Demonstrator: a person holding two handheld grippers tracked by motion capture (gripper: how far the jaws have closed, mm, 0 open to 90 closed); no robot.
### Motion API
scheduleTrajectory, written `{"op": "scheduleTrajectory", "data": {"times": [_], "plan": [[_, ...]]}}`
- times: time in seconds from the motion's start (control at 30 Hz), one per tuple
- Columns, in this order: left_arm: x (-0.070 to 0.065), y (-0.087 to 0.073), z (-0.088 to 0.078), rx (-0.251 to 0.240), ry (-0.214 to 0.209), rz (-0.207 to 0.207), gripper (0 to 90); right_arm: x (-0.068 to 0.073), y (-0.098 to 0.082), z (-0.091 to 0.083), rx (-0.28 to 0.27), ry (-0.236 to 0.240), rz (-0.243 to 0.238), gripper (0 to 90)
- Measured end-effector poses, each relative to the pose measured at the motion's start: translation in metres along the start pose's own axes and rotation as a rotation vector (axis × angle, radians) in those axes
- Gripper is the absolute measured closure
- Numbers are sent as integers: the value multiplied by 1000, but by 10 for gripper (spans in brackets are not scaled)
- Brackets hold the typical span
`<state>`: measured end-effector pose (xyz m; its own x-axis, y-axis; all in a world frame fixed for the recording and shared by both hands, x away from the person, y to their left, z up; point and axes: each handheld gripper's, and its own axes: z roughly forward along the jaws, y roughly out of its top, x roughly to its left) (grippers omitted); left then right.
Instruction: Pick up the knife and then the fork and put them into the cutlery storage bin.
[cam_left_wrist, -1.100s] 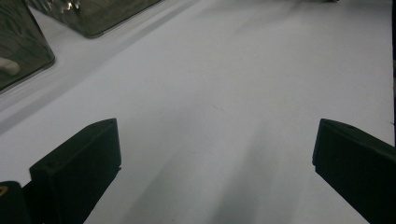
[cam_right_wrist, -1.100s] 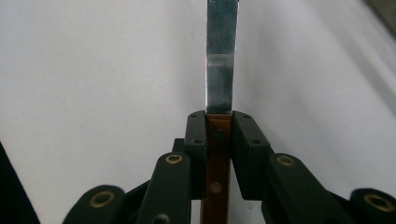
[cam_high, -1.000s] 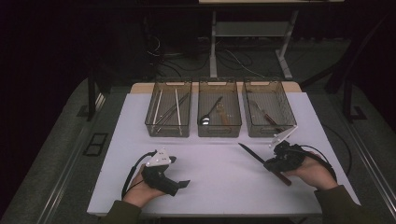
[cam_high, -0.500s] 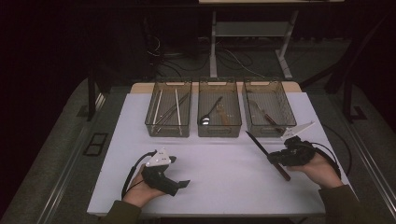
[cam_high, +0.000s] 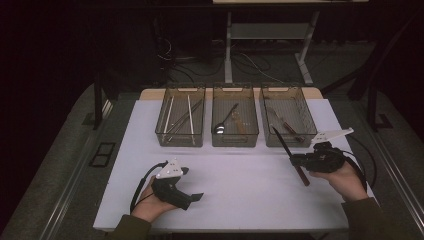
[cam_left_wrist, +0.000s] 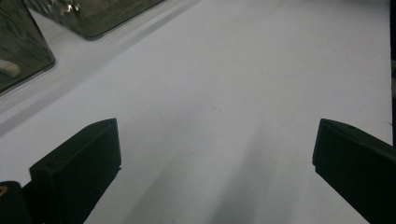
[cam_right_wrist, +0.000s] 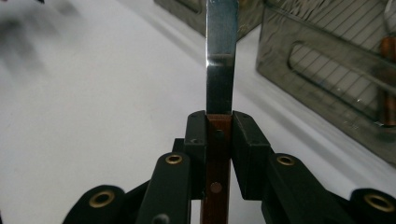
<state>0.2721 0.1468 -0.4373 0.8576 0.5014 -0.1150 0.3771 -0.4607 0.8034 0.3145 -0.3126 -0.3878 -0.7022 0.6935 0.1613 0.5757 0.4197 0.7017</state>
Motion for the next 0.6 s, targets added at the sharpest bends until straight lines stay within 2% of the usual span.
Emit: {"op": "scheduleTrajectory", "data": {"times": [0.27, 0.6], "plan": [[0, 0, 0, 0, -3, 1, 0, -9, 1, -7, -92, -22, 61, 770], [1, -1, 0, 8, 0, 9, 0, -18, 7, -14, -164, -66, 88, 770]]}}
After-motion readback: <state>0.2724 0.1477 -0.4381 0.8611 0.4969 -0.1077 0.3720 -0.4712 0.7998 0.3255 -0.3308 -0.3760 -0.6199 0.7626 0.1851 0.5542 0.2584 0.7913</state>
